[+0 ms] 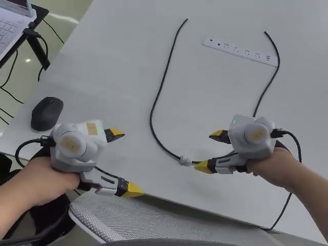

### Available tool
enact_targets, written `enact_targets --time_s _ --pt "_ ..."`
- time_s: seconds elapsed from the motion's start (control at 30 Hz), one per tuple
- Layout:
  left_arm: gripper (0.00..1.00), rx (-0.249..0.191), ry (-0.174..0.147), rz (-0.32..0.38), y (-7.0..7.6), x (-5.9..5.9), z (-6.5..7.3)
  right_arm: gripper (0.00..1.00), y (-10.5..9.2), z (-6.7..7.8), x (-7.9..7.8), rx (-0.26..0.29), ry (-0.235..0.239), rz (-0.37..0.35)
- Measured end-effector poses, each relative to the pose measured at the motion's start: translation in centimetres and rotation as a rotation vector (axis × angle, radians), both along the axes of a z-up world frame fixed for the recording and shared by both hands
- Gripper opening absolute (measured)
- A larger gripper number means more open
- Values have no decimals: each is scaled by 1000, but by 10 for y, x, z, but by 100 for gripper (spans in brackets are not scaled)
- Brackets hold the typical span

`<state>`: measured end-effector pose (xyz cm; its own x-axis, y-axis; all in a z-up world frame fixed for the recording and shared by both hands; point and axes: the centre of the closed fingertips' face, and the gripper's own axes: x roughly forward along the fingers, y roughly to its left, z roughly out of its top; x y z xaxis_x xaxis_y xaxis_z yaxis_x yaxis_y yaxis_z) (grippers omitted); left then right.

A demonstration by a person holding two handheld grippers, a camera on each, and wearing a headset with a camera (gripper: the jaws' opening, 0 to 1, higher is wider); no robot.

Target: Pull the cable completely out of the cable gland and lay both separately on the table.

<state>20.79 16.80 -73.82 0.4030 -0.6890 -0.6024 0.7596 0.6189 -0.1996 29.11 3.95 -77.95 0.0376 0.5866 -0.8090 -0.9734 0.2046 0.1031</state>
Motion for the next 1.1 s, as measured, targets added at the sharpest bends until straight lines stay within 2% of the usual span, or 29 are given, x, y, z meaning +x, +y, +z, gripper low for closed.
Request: enact_targets --time_s 0.2,0.7,1.1 --pt "92 7 10 -14 2 -2 -2 52 6 -11 -6 -15 19 34" --pt "92 10 21 -22 2 -5 -3 35 13 -35 -14 -73 28 109" --pt "90 24 44 -18 10 -14 -7 19 16 -40 -17 -84 40 144"
